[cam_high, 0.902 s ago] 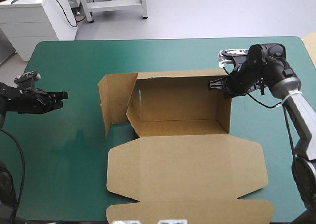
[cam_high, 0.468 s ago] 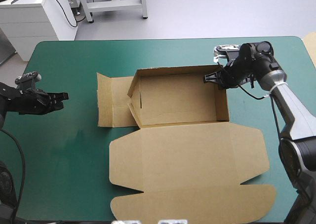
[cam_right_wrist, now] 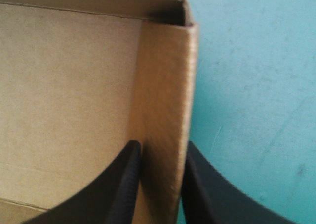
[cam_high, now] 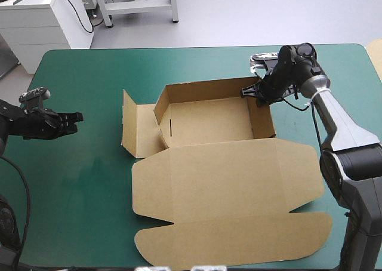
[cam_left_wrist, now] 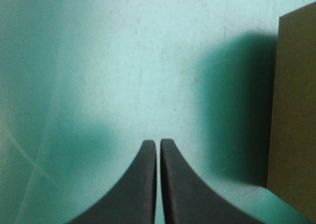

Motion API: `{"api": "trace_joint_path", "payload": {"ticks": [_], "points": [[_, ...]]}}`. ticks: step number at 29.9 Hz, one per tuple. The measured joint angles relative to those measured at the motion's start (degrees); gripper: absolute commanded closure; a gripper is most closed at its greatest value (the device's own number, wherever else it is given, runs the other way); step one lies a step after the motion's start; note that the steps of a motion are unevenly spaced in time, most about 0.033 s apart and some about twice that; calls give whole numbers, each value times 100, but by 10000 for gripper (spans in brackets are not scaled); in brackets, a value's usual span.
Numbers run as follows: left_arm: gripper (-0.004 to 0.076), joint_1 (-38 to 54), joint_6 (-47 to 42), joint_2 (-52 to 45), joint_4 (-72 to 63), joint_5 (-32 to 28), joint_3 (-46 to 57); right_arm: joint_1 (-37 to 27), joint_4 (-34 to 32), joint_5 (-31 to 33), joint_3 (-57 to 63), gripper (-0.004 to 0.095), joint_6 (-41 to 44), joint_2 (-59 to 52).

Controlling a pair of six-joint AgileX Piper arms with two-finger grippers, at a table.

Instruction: Fold the box

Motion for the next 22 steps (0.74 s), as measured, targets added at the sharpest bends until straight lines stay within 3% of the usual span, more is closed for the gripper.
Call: {"api": "trace_joint_path", "payload": {"ticks": [3,5,22], "points": [[717,0,0,0,0,0,0,0,0,83,-223,268,17,7],[717,0,0,0,0,0,0,0,0,91,-356,222,142,7],[717,0,2,0,0,-5,0,5,-90,113,777,222,559,-594]]}}
